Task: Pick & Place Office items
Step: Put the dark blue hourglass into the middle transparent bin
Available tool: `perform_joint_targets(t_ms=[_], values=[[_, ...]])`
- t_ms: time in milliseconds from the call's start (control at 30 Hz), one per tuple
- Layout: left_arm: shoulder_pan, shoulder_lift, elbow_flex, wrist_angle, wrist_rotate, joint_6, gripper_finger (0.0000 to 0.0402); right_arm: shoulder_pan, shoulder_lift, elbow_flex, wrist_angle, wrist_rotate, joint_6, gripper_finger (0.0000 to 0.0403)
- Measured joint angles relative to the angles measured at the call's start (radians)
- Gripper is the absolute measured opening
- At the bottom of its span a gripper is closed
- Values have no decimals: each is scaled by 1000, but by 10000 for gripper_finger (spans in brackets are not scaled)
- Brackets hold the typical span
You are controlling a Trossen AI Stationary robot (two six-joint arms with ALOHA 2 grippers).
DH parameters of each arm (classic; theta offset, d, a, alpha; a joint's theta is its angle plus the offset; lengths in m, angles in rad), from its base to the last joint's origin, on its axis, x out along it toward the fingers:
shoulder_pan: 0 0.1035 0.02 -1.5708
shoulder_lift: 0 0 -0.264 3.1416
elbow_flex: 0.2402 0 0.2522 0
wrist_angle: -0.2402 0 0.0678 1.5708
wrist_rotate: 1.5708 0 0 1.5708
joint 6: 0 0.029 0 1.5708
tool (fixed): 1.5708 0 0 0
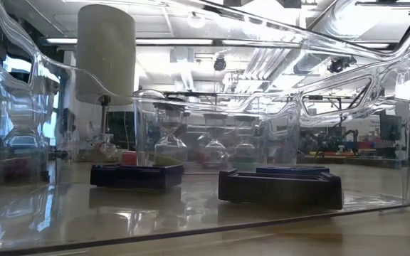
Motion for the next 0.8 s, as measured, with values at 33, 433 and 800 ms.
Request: perform_joint_targets(t_ms=[33,433,800], values=[[-7,-3,0,-18,3,-1,277,16,-1,0,0,0,2,69],[-41,-6,0,-88,14,-3,277,69,1,0,7,65,54,91],[-41,-6,0,-217,12,-72,277,56,1,0,14,34,1,249]])
